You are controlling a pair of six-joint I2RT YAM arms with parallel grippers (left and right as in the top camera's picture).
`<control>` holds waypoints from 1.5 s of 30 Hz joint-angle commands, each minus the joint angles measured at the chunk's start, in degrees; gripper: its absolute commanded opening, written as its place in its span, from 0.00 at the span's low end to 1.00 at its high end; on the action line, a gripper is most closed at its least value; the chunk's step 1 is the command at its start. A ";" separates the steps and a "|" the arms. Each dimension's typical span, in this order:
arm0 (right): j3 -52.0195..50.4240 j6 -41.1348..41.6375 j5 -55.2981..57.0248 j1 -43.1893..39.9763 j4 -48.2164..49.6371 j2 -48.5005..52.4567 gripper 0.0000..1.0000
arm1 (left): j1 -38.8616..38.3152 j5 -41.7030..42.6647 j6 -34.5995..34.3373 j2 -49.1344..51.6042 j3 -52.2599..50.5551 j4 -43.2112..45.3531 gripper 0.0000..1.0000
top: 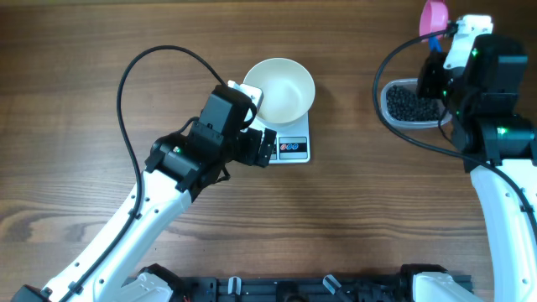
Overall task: Scoop item into bowl and weigh 150g on scale
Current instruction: 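Lower the pink scoop with the right gripper into the black beans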
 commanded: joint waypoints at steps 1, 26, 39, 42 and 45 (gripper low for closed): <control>0.96 -6.14 1.01 -0.17 -2.19 0.33 0.04 | 0.11 0.52 1.31 0.44 0.81 0.28 1.00; 0.35 -22.40 -23.82 -23.15 -15.63 7.74 0.04 | 0.11 0.50 1.31 0.44 0.81 0.28 1.00; 0.35 -24.37 -23.61 -23.15 -15.72 16.13 0.04 | 0.09 0.50 1.31 0.42 0.81 0.28 1.00; 0.35 -24.55 -19.80 -23.15 -14.93 16.57 0.04 | 0.09 0.50 1.31 0.44 0.81 0.28 1.00; 0.35 -24.59 -19.54 -23.15 -14.64 16.61 0.04 | 0.11 0.50 1.31 0.44 0.81 0.28 1.00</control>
